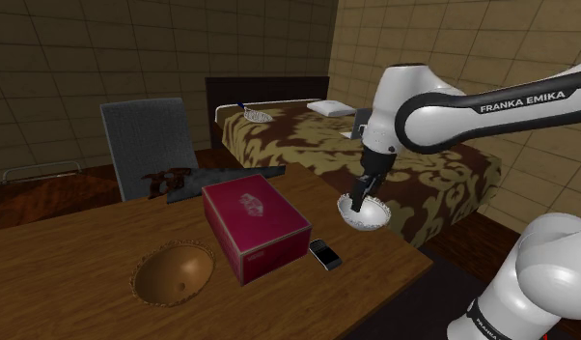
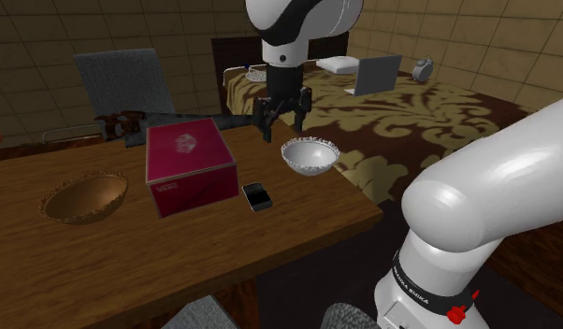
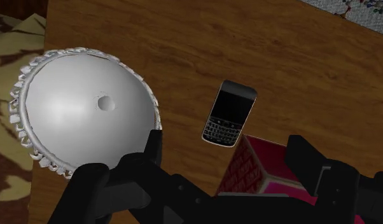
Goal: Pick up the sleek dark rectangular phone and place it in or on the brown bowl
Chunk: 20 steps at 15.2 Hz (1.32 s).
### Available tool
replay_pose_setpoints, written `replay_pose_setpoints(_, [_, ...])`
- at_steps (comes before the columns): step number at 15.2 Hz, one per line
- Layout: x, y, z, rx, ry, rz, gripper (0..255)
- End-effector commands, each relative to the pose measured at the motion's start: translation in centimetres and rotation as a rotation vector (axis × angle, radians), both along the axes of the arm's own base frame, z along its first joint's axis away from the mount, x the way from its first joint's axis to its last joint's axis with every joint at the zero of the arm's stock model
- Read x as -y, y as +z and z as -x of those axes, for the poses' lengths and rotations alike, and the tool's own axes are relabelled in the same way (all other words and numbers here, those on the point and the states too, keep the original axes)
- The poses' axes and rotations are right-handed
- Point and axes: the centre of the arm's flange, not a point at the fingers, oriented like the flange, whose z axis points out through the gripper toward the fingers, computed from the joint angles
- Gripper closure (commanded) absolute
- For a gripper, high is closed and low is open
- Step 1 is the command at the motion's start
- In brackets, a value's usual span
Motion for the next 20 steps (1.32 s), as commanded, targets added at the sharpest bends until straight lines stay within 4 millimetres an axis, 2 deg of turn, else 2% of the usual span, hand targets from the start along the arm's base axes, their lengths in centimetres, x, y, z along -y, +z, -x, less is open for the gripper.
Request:
replay_pose_setpoints(1, [-1.0,-2.4,-0.3,0.003,-0.017,0.008,0])
replay_pose_setpoints(12, [-6.6,-15.6,-4.2,0.003,-0.106,0.055,0])
replay_pose_setpoints(20, [-6.6,-20.0,-4.5,0.003,-0.11,0.057,0])
